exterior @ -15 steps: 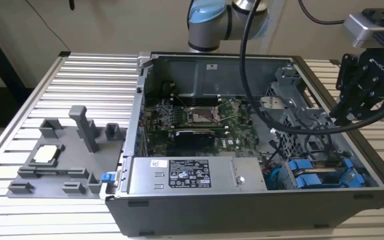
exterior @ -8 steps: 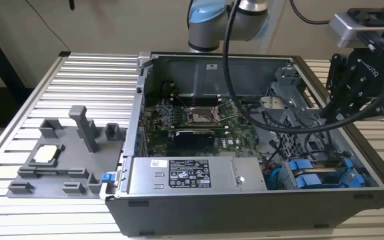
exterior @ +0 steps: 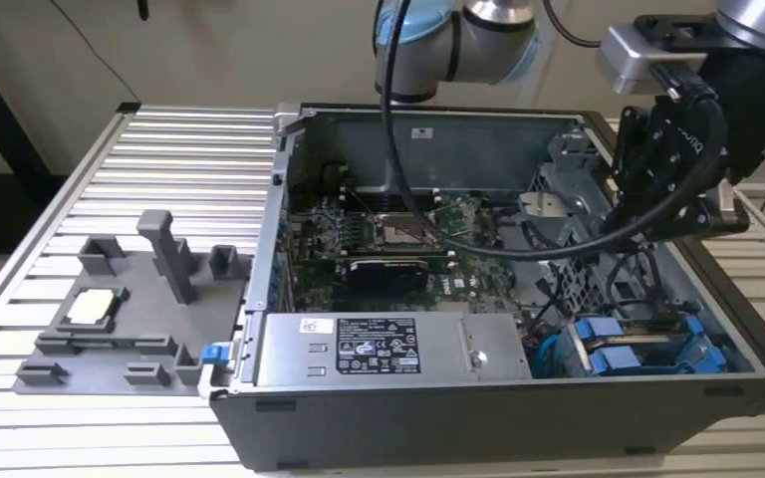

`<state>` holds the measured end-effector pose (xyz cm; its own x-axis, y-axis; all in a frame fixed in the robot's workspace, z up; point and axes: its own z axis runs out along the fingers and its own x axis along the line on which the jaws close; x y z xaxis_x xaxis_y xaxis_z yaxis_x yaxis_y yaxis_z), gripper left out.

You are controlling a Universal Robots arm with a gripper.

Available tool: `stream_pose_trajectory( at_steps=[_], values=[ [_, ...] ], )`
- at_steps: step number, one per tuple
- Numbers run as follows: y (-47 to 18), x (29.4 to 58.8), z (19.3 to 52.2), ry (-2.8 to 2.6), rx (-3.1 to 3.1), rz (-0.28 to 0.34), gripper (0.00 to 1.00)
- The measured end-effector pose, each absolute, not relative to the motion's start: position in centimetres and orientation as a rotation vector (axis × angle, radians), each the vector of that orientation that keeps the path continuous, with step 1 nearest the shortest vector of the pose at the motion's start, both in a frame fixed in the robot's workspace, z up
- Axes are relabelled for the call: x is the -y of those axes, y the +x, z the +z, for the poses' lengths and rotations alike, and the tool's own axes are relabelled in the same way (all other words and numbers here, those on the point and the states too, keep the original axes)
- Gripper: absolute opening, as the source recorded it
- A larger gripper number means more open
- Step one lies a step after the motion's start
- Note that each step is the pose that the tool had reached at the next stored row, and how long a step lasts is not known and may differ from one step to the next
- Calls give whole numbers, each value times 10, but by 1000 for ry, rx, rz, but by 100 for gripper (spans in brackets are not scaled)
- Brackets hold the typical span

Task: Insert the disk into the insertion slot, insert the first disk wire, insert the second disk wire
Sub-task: 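Insert the second disk wire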

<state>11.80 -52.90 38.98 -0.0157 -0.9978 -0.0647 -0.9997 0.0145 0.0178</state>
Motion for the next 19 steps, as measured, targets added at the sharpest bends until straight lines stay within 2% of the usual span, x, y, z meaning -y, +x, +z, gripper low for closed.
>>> stream_pose_trajectory(
  at_steps=[8,13,19],
  values=[
    [103,529,389,-2182,-2211,85,27],
    [102,524,387,-2216,-2222,35,27],
    [101,513,380,-2248,-2180,3,27]
  ],
)
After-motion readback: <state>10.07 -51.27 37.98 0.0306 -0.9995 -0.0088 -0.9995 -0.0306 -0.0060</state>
